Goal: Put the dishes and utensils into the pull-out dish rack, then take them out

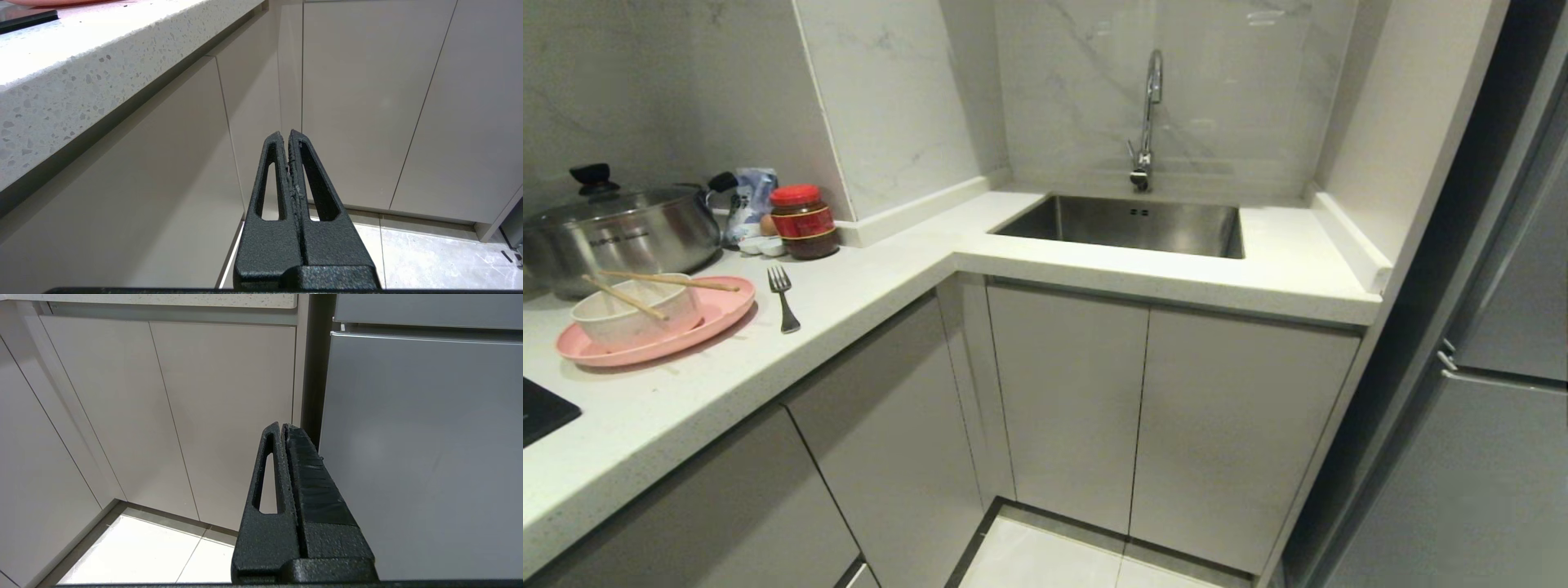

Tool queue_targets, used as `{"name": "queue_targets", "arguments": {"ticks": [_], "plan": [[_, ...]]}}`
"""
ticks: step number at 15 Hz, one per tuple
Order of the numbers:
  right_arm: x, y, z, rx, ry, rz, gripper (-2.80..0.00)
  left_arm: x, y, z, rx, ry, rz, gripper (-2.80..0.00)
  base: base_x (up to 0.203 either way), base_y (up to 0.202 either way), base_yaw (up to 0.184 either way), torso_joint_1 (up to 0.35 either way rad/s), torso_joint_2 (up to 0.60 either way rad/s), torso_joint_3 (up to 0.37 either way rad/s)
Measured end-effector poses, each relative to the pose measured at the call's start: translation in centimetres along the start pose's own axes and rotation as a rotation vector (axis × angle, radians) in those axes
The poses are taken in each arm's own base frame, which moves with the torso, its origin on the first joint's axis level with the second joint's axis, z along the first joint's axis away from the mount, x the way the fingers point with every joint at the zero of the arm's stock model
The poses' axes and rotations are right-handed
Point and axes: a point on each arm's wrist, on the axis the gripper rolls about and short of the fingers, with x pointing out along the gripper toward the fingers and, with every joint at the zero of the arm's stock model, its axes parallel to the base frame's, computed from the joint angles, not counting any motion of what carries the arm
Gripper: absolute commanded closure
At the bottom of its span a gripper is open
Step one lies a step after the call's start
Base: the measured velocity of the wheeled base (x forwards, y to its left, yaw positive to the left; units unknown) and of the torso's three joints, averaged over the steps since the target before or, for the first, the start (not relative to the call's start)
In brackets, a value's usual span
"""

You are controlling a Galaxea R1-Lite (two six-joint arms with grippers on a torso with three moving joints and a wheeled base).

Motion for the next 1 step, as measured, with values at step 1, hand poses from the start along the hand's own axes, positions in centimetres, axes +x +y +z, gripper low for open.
{"name": "queue_targets", "arguments": {"ticks": [1], "plan": [[0.00,0.00,0.00,0.000,0.000,0.000,0.00,0.00,0.00,0.00,0.000,0.000,0.000,0.00,0.000,0.000,0.000,0.000,0.00,0.000]]}}
